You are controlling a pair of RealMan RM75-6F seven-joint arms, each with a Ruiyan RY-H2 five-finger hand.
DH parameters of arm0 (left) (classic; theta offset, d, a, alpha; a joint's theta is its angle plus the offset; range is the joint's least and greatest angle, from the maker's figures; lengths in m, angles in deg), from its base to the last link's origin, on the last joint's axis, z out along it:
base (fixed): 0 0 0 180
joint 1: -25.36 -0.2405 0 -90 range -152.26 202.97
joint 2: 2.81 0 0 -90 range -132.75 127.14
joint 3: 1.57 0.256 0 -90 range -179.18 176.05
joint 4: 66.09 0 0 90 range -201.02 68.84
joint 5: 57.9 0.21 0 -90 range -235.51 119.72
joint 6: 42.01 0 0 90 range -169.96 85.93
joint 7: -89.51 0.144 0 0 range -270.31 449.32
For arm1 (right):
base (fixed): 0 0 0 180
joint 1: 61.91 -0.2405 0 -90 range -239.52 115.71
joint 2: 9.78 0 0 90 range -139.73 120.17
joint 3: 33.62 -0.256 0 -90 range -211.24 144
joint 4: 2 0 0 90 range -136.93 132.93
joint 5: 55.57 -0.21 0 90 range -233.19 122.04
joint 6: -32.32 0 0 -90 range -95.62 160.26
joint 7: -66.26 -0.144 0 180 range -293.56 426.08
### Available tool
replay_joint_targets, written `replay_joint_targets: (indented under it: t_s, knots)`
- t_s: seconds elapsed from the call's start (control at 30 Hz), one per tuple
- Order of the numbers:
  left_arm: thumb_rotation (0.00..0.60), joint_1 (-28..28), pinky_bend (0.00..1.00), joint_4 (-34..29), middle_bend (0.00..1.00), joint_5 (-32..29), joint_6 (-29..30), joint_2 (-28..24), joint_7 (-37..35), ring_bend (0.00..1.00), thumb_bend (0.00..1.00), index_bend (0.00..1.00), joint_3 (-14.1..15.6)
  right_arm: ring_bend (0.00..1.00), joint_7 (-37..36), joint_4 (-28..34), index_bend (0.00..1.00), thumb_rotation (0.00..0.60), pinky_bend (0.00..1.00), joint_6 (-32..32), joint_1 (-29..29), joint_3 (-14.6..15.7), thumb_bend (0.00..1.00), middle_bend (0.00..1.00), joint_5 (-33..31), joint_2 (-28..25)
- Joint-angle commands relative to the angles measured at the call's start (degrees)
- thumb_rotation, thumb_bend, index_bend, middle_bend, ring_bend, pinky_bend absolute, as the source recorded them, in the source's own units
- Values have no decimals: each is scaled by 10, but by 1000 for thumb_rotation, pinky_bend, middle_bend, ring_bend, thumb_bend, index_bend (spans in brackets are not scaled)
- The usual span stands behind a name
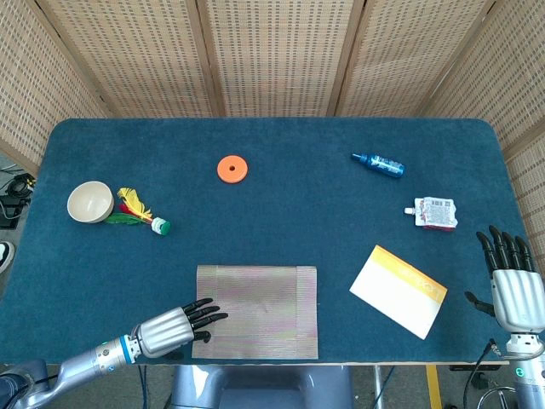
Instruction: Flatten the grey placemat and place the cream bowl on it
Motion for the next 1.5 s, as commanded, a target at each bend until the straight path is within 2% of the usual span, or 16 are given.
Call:
replay_joint_targets:
  t_s: [0.03,0.5,0.7,0.9,1.5]
  knots:
    - [600,1,0,9,0,1,3,8,7,0,75,381,4,0,0,-1,50,600,0,1,0,-1,0,0,0,0]
    - [600,13,0,15,0,-18,-15,35,17,0,83,381,12,0,-3,-2,50,600,0,0,0,-1,0,0,-2,-1]
    - [600,17,0,12,0,-28,-17,36,22,0,228,382,14,0,-6,-2,50,600,0,0,0,-1,0,0,-3,-2]
    - [600,22,0,7,0,-33,-18,37,23,0,332,389,17,0,-6,-1,50,600,0,-1,0,-1,0,0,-2,-2]
    - [600,29,0,-3,0,-44,-20,45,16,0,440,396,28,0,-3,0,52,600,0,-2,0,2,0,0,1,-2]
